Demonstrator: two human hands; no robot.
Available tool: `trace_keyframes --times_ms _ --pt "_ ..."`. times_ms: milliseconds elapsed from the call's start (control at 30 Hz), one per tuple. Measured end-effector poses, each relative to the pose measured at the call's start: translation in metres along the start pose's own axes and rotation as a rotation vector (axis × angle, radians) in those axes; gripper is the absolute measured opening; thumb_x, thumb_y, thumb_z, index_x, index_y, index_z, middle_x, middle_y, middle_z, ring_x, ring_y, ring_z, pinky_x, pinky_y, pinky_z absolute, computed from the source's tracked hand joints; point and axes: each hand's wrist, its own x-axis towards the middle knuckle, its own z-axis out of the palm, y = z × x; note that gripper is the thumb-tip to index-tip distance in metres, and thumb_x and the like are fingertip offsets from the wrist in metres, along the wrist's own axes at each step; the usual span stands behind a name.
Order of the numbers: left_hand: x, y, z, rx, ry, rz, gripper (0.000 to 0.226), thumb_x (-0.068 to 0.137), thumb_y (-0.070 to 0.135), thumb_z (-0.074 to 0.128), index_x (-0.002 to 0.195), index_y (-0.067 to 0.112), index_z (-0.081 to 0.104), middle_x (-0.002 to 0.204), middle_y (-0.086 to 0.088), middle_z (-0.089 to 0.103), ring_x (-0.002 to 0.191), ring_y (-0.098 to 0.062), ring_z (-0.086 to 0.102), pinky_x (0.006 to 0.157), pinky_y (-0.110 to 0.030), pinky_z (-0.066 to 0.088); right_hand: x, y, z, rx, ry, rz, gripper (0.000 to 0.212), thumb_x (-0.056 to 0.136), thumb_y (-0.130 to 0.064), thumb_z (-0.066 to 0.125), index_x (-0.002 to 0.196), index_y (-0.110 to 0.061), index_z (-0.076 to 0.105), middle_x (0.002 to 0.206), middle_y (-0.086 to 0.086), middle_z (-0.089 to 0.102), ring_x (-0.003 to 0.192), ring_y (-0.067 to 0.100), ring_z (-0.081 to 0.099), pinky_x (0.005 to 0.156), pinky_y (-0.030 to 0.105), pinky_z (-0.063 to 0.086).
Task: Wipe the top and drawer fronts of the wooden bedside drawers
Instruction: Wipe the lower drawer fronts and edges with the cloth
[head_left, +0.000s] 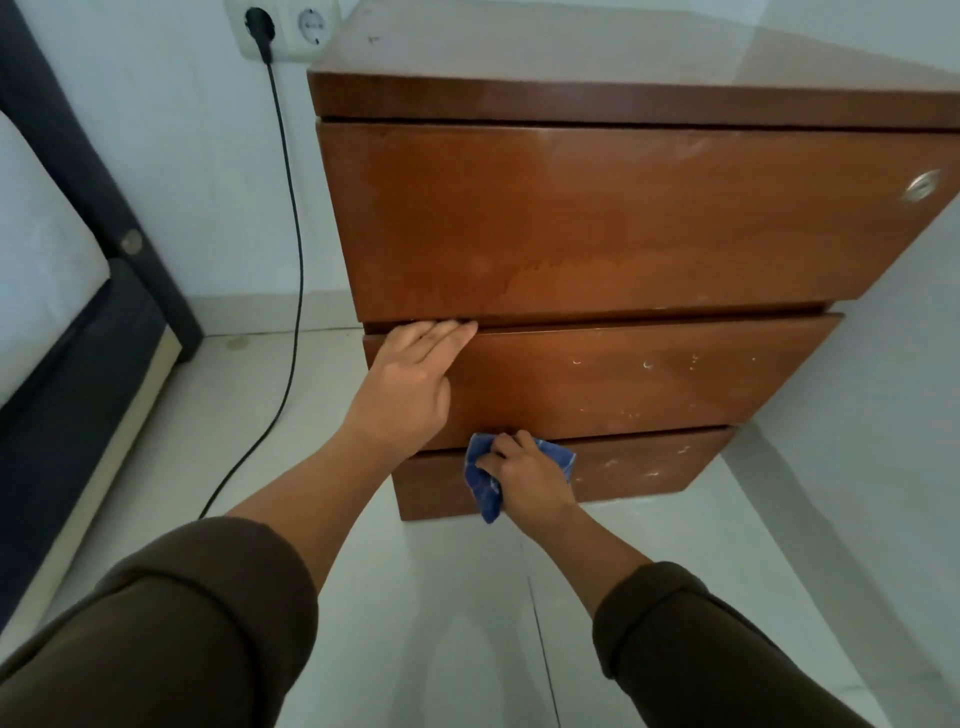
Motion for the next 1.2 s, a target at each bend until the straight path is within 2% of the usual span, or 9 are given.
trace_keyframes --times_ms 133,300,533,667,800,900,1033,1133,1200 --pt "0.003 0.009 -0.001 0.064 -0.033 0.087 0.050 0.085 0.019 0.038 0.130 0.010 0.057 0.127 -0.005 0.063 0.119 -0.022 0.052 0.102 -0.039 0.037 -0.036 0.011 -0.030 0.033 0.475 -0.073 0.034 0.068 -0.011 0.072 0.102 -0.013 0.072 0.100 0.009 0.068 0.088 0.033 0.063 0.066 0.041 0.056" --pt "0.029 0.045 0.017 -0.029 -0.056 0.135 0.060 0.079 0.008 0.032 0.136 0.008 0.051 0.126 -0.009 0.062 0.116 -0.026 0.056 0.098 -0.041 0.042 -0.047 0.048 -0.085 -0.090 0.856 0.057 0.025 0.077 -0.013 0.059 0.097 -0.011 0.073 0.091 0.011 0.069 0.076 0.032 0.063 0.060 0.037 0.053" --pt "0.042 0.066 0.050 -0.059 0.082 0.076 0.058 0.071 0.002 0.033 0.119 0.007 0.066 0.114 -0.010 0.068 0.104 -0.023 0.053 0.093 -0.035 0.032 -0.025 0.069 -0.041 -0.086 0.568 -0.052 0.034 0.058 -0.013 0.082 0.091 -0.012 0.074 0.092 0.009 0.069 0.084 0.031 0.064 0.070 0.032 0.055" --pt "0.041 0.066 0.055 -0.045 0.117 0.098 0.060 0.073 -0.005 0.032 0.123 0.007 0.063 0.117 -0.008 0.066 0.104 -0.020 0.045 0.095 -0.038 0.033 -0.014 0.073 0.004 0.013 0.324 -0.035 0.038 0.056 -0.005 0.084 0.093 -0.006 0.074 0.095 0.015 0.068 0.089 0.038 0.063 0.059 0.047 0.058" --pt "0.040 0.065 0.057 -0.036 0.120 0.101 0.058 0.076 -0.005 0.033 0.125 0.008 0.062 0.119 -0.008 0.066 0.105 -0.020 0.045 0.096 -0.039 0.033 -0.008 0.073 0.021 -0.053 0.118 -0.019 0.043 0.086 -0.010 0.062 0.128 -0.011 0.057 0.133 0.012 0.049 0.124 0.033 0.042 0.098 0.047 0.047" --pt "0.039 0.064 0.058 -0.038 0.117 0.114 0.058 0.077 -0.006 0.033 0.125 0.007 0.061 0.119 -0.008 0.065 0.106 -0.021 0.046 0.096 -0.038 0.033 -0.008 0.075 0.027 -0.026 0.019 0.060 0.043 0.093 -0.013 0.054 0.136 -0.015 0.050 0.143 0.007 0.040 0.132 0.027 0.032 0.108 0.041 0.040" --pt "0.038 0.061 0.053 -0.018 0.045 0.118 0.062 0.076 -0.003 0.030 0.130 0.009 0.058 0.124 -0.005 0.063 0.109 -0.021 0.046 0.096 -0.041 0.037 -0.022 0.070 0.025 0.039 0.098 0.078 0.039 0.090 -0.010 0.057 0.129 -0.013 0.057 0.136 0.009 0.049 0.127 0.030 0.041 0.105 0.041 0.042" --pt "0.038 0.062 0.049 -0.030 -0.002 0.094 0.063 0.077 -0.001 0.028 0.132 0.011 0.056 0.126 -0.005 0.061 0.112 -0.022 0.048 0.098 -0.043 0.038 -0.045 0.068 0.005 0.061 0.390 0.002 0.037 0.063 -0.008 0.080 0.099 -0.013 0.074 0.101 0.009 0.070 0.093 0.031 0.065 0.072 0.037 0.059" --pt "0.038 0.063 0.046 -0.048 -0.026 0.063 0.062 0.077 -0.003 0.033 0.133 0.012 0.055 0.127 -0.006 0.060 0.114 -0.026 0.052 0.099 -0.044 0.037 -0.060 0.075 -0.017 0.026 0.585 -0.024 0.028 0.068 -0.013 0.071 0.096 -0.013 0.074 0.094 0.008 0.070 0.084 0.029 0.063 0.064 0.037 0.058"
